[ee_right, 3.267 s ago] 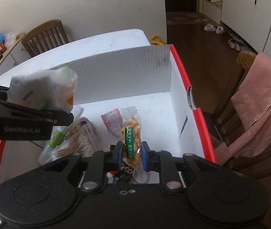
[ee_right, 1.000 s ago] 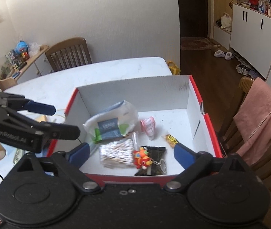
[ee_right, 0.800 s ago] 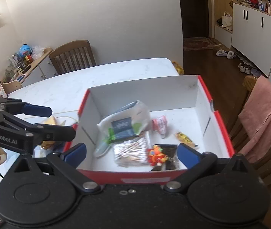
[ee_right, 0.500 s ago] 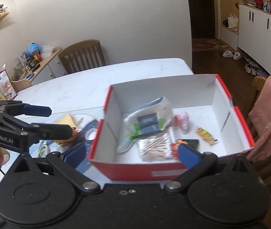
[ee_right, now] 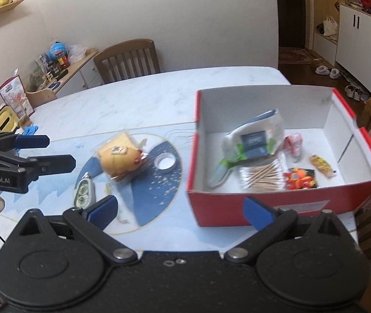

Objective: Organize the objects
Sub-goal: 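Withdraw both tools from the box back toward the remaining items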

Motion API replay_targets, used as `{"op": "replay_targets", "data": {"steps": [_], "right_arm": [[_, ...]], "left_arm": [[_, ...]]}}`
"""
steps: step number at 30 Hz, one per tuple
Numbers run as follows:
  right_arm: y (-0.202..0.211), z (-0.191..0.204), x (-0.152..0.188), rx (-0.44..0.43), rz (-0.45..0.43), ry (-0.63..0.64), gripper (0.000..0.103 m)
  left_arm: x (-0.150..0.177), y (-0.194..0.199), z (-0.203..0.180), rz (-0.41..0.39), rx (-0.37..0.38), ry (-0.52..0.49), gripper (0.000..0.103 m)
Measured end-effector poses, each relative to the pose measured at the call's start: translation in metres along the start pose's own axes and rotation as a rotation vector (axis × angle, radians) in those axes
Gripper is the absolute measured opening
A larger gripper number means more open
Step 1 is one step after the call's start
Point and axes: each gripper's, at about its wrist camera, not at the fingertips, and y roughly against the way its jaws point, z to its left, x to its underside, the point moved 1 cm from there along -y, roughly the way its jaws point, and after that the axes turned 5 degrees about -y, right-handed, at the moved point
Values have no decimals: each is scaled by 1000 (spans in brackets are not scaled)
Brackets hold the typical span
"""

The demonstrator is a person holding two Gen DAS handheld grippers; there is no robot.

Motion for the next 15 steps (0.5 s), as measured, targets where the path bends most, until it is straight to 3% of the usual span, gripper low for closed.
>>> {"op": "replay_targets", "data": {"steps": [15], "right_arm": [[-55,63,-19,-4,37,3,102]], "left_arm": [[59,-28,48,76,-73,-1,102]]}}
